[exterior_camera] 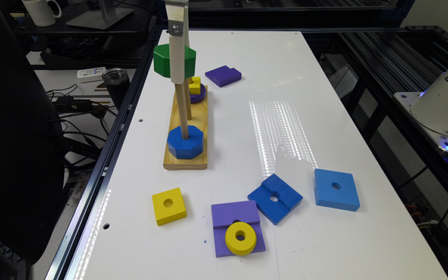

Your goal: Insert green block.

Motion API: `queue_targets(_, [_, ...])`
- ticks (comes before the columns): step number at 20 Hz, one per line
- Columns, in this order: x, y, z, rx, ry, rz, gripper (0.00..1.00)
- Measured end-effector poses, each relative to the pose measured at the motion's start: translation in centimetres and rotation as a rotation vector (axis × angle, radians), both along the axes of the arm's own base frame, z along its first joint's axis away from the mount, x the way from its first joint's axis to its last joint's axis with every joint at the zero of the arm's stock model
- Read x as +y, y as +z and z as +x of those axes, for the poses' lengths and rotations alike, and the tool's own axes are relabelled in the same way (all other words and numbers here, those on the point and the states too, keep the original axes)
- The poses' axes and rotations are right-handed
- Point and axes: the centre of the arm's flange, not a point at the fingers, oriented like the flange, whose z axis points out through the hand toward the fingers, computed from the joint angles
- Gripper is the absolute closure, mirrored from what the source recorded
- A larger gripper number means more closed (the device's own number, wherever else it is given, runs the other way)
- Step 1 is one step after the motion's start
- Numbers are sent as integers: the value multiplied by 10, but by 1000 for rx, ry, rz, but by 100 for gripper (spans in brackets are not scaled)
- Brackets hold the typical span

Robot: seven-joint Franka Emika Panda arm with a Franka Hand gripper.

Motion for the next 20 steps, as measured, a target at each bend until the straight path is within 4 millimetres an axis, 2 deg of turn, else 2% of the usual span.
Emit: queue_targets(20, [-1,-6,1,4,-1,2,100])
